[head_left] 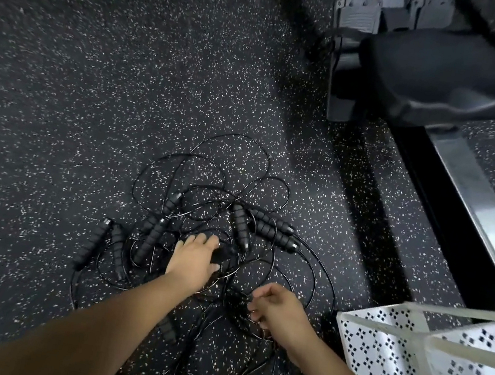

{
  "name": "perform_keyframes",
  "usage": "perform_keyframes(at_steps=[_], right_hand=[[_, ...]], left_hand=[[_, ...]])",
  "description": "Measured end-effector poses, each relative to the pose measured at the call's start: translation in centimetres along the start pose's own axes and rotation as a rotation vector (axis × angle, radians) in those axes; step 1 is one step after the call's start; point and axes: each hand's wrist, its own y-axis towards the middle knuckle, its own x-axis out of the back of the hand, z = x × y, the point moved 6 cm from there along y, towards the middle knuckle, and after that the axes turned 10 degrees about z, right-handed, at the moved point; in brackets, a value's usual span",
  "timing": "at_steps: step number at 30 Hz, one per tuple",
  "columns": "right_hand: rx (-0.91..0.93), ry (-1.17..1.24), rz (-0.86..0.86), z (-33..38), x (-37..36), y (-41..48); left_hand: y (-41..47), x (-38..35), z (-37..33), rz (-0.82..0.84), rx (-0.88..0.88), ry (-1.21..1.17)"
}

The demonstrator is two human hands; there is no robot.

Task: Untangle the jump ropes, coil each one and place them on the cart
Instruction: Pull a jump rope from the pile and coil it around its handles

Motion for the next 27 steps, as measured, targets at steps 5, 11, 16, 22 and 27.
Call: perform_keyframes(at_steps=[5,11,16,22,27], right_hand=[[0.088,-0.013,0.038,4.5,-1.1,-2.2],[0.154,-0.011,0.074,11.5,-1.8,-7.7],[0.345,-0.18,0.078,18.2,-2.0,-14.9],[0.53,-0.347,-0.042,24.0,-4.2,-25.8],[0.679,-0.35,-0.086,25.2,-6.8,-34.3]], left_hand=[[-4.7,6.2,-2.0,-0.077,-0.082,-0.128],[-13.0,16.1,-4.5,-0.167,-0.223,-0.311],[-21.4,24.8,-6.5,-0.286,-0.314,-0.364],[-32.3,30.0,-7.9,-0.396,-0.387,-0.559],[-39.0,29.7,-7.7,-0.378,-0.504,-0.783]])
